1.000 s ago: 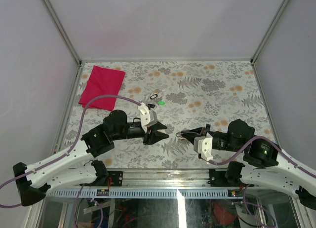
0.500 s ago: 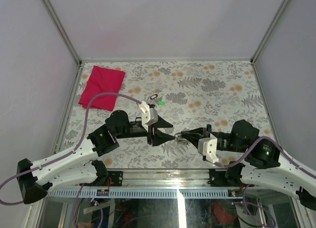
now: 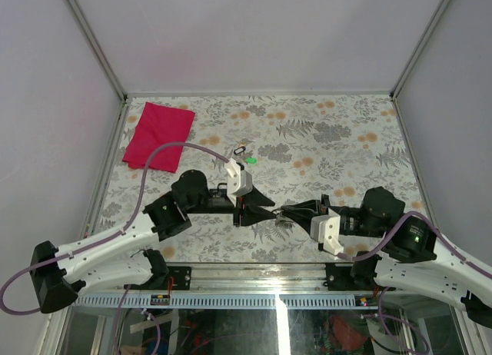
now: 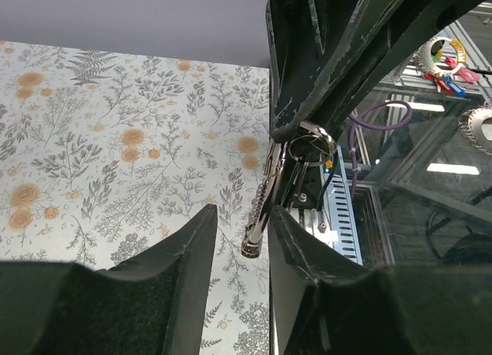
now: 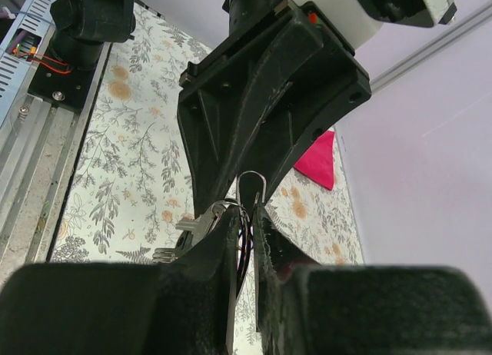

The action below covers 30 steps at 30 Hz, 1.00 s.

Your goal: Put the keys on the keyring

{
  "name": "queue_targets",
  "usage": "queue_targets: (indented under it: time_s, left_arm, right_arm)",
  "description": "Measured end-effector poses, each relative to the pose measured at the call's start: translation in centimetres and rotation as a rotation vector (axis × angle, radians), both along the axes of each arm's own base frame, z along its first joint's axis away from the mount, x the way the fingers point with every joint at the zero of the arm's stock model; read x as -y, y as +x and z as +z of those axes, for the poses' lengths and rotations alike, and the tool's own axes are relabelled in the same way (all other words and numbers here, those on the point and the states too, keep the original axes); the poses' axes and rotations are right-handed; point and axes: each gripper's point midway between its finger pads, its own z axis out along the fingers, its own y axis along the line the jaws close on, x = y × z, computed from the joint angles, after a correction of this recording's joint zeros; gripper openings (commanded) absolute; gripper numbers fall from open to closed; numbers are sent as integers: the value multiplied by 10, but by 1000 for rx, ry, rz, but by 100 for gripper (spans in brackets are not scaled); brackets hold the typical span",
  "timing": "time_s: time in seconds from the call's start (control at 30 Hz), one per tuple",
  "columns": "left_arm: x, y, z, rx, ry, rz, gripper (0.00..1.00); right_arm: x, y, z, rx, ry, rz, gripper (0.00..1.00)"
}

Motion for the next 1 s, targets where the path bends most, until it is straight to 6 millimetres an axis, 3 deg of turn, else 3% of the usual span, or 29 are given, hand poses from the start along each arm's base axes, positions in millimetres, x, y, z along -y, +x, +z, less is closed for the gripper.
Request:
queue_targets:
  time_s: [0.13, 0.27, 0.53, 1.0]
  left_arm:
    - [3, -2, -4, -8, 8, -21, 19]
    - [4, -5, -6, -13, 12, -41, 1]
    - [4, -10, 3, -9, 9, -69, 0]
    - [-6, -10, 10, -10, 73, -47, 0]
  right_arm:
    - [0, 0, 1, -3, 6, 1, 0]
    - [0, 0, 0, -4, 6, -1, 0]
    - [1, 0, 8, 9, 53, -6, 2]
    - [0, -1, 12, -23, 182, -15, 19]
